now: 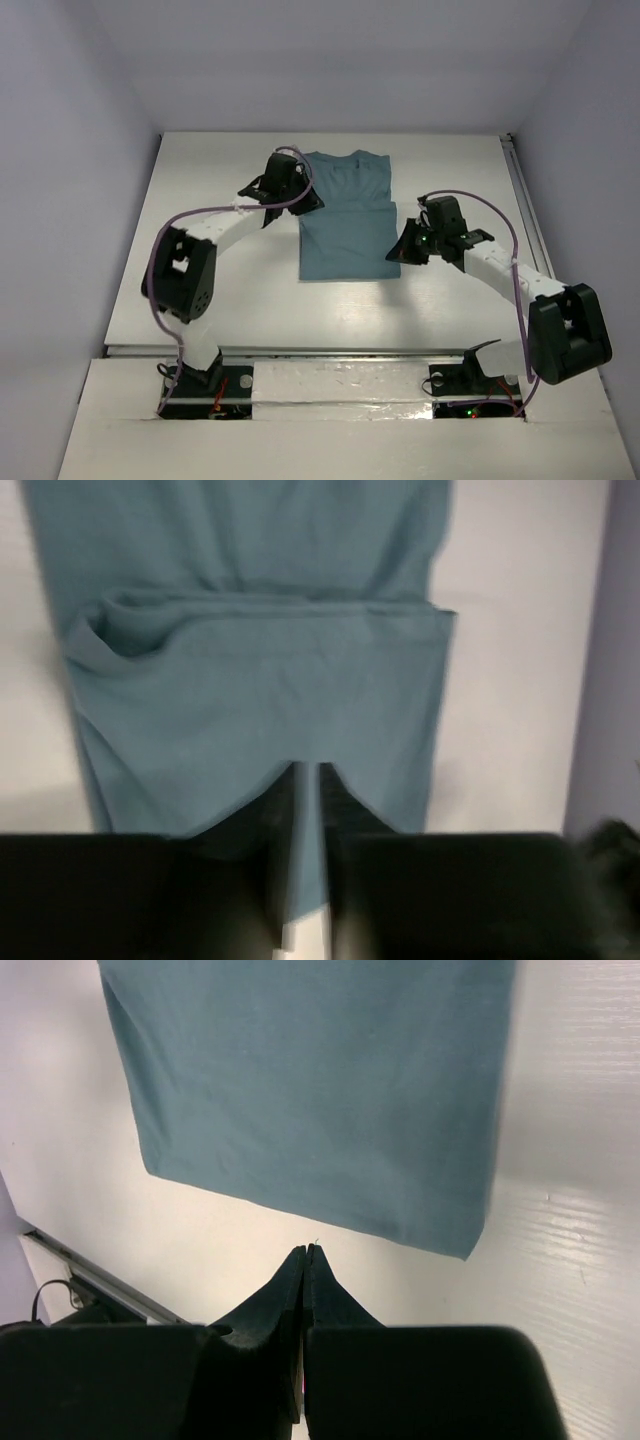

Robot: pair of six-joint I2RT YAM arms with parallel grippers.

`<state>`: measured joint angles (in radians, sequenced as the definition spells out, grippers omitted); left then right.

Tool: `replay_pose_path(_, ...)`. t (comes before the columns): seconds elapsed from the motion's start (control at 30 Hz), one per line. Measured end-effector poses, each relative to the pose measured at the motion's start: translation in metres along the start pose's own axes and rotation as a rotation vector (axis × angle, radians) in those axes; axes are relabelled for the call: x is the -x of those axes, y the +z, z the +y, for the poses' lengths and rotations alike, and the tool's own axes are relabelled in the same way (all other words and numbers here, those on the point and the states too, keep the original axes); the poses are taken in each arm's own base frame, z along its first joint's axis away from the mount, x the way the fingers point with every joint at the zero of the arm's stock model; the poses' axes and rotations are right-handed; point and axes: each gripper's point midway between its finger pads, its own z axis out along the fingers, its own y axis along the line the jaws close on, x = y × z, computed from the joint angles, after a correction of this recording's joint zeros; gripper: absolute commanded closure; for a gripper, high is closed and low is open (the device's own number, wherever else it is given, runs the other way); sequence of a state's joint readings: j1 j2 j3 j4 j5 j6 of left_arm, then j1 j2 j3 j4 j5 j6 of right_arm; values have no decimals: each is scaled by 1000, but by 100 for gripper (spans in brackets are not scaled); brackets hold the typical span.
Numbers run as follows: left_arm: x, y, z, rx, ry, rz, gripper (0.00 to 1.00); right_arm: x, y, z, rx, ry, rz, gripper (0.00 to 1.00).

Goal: Fold and stack the t-shirts
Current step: Grab one side of the 2/3 rectangular tshirt with both arms

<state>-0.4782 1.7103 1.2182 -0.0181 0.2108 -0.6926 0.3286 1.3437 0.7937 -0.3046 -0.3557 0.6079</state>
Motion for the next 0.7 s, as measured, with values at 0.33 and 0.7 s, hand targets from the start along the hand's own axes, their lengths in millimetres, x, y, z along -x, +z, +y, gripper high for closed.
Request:
replay_pose_path(0.33, -17, 65, 99, 177, -26, 139, 100, -2, -15, 9, 25, 3, -8, 100)
replay_pose_path(0.7, 52, 93, 86, 115, -7, 1, 90, -10, -25, 9, 21, 9, 2, 100)
